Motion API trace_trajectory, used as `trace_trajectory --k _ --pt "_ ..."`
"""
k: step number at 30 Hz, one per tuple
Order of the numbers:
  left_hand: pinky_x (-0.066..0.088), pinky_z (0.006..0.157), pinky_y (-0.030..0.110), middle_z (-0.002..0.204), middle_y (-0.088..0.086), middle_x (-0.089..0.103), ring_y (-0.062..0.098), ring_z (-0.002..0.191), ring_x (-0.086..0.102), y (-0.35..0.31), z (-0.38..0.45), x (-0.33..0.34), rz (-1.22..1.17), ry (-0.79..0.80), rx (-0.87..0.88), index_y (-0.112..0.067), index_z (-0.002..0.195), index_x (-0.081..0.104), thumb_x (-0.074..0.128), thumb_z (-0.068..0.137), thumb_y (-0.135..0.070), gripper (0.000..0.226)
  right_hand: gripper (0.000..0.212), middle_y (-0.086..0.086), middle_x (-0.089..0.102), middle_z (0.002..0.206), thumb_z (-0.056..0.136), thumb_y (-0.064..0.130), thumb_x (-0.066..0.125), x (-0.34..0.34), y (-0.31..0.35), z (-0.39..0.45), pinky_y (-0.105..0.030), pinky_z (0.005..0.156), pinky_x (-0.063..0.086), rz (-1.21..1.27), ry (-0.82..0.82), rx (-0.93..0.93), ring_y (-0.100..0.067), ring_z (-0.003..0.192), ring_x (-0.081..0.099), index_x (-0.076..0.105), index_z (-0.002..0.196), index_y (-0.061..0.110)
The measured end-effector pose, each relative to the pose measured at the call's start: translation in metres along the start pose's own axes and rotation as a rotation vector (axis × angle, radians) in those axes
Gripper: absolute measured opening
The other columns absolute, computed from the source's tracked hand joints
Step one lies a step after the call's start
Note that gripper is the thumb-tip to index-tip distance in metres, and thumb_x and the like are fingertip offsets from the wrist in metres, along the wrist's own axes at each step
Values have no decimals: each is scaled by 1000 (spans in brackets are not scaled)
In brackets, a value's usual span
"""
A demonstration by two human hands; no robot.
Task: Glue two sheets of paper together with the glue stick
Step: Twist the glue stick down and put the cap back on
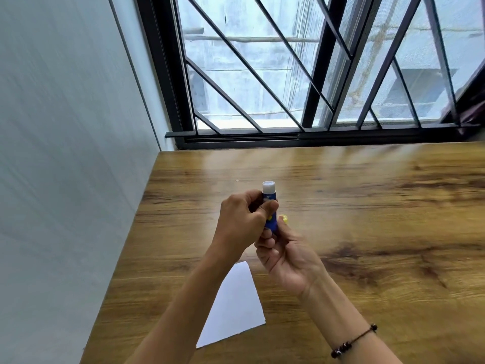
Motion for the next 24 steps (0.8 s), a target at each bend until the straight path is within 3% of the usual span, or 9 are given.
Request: trace_trajectory --k 3,8,13,16,21,24 --pt "51 54 12 78 1 70 10 62 65 -1 0 2 -6 8 6 -24 79 65 63 82 -17 8 29 -7 58 53 91 22 45 -2 6 -1 -17 39 43 -8 -8 -53 -10 42 52 62 80 2" --pt "54 76 28 87 3 70 18 85 66 -2 0 2 14 6 5 -12 94 68 63 82 -16 14 20 -10 66 65 79 15 54 2 13 -4 -18 49 51 -20 31 -127 -12 51 60 62 92 1" --pt "57 66 28 85 8 71 22 72 68 -6 -3 0 19 -12 21 -14 88 67 63 82 -17 8 34 -8 60 57 92 33 44 -3 1 -5 -19 41 48 22 12 -24 -11 44 55 58 90 1" --pt "55 63 22 83 6 71 19 68 67 -7 -4 -1 31 -19 27 -16 88 67 63 82 -18 7 27 -7 56 54 82 26 51 -1 -1 -4 -18 36 43 1 22 -2 -9 42 51 61 84 1" --pt "55 81 31 94 8 71 23 89 66 -10 -7 -2 36 -17 21 -10 98 67 62 83 -16 17 26 -12 67 69 76 12 57 0 10 -6 -20 51 54 -27 56 -96 -14 55 61 60 99 0" --pt "54 85 38 93 8 71 23 89 66 -13 -8 -3 43 -19 24 -10 98 67 62 83 -16 17 29 -13 69 76 72 4 60 0 14 -5 -22 58 57 -34 65 -142 -16 63 66 60 101 2"
Point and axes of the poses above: each hand's wrist, its own z-axis towards the middle knuckle, its own x-axis out of the palm, y = z × x, the point moved 10 cm from there along z, towards the middle knuckle
